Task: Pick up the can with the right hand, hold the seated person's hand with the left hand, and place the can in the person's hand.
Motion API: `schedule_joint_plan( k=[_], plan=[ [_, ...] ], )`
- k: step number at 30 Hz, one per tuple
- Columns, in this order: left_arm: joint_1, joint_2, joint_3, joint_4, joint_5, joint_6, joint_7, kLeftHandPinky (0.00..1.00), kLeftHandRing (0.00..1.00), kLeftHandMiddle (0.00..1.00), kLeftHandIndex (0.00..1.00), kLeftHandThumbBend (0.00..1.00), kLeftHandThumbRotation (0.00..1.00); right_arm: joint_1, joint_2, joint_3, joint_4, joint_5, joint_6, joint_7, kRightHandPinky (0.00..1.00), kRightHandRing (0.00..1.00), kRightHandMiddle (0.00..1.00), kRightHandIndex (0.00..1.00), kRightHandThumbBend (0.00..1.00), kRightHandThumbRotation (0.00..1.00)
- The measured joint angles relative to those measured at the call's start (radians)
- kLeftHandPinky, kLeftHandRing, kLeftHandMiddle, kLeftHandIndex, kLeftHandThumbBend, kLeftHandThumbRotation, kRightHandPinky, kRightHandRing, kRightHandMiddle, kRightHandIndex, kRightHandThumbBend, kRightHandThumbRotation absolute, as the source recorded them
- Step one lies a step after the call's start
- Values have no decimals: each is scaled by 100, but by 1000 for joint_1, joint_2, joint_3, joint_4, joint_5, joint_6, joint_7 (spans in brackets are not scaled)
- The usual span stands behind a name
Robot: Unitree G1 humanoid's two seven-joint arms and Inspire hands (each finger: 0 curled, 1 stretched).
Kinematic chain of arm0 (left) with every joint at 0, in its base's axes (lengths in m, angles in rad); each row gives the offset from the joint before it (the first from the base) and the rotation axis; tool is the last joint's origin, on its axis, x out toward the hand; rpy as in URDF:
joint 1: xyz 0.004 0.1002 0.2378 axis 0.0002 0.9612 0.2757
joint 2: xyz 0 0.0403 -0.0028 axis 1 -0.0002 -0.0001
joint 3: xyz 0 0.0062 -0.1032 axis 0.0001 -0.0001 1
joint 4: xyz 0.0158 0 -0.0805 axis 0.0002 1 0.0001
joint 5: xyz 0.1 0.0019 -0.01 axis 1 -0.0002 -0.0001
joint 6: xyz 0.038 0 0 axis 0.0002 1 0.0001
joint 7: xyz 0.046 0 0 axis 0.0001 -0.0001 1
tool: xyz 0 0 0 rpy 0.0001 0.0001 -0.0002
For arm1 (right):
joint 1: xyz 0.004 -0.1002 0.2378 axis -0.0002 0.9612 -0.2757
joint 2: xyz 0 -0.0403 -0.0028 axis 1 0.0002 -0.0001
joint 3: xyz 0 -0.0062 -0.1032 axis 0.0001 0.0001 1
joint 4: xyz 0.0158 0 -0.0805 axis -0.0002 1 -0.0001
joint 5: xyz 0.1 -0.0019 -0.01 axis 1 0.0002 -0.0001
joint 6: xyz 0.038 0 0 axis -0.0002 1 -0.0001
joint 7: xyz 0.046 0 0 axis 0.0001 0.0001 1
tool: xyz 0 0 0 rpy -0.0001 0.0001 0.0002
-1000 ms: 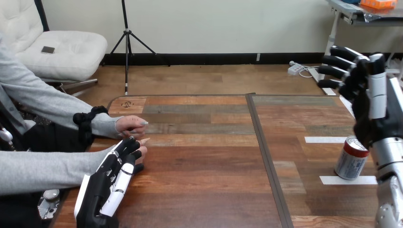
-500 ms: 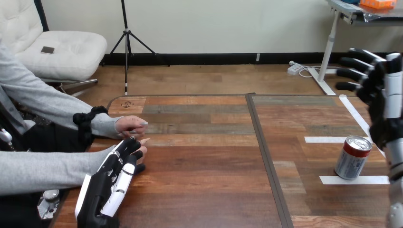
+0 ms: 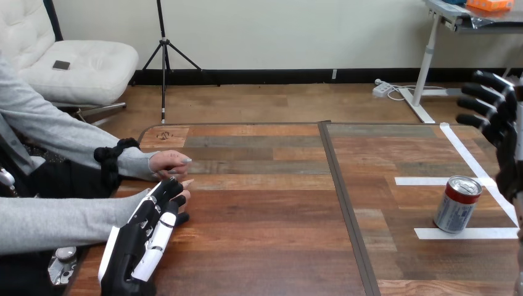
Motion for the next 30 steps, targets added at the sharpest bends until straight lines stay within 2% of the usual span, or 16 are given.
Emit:
schedule_joint_plan(
  k=[13, 18, 30],
  plan=[
    [-1, 0, 1, 0, 1, -1, 5, 79, 86, 86, 85, 27, 60, -1, -7, -9, 79, -8, -1, -7, 74, 81, 79, 78, 84, 100],
    [-1, 0, 1, 0, 0, -1, 1, 80, 86, 87, 85, 28, 60, -1, -7, -9, 101, -20, -1, -25, 76, 83, 81, 79, 85, 100],
    [-1, 0, 1, 0, 0, 0, -2, 78, 85, 86, 84, 29, 59, -1, -7, -9, 129, -29, 9, -32, 82, 88, 85, 83, 82, 100]
  ],
)
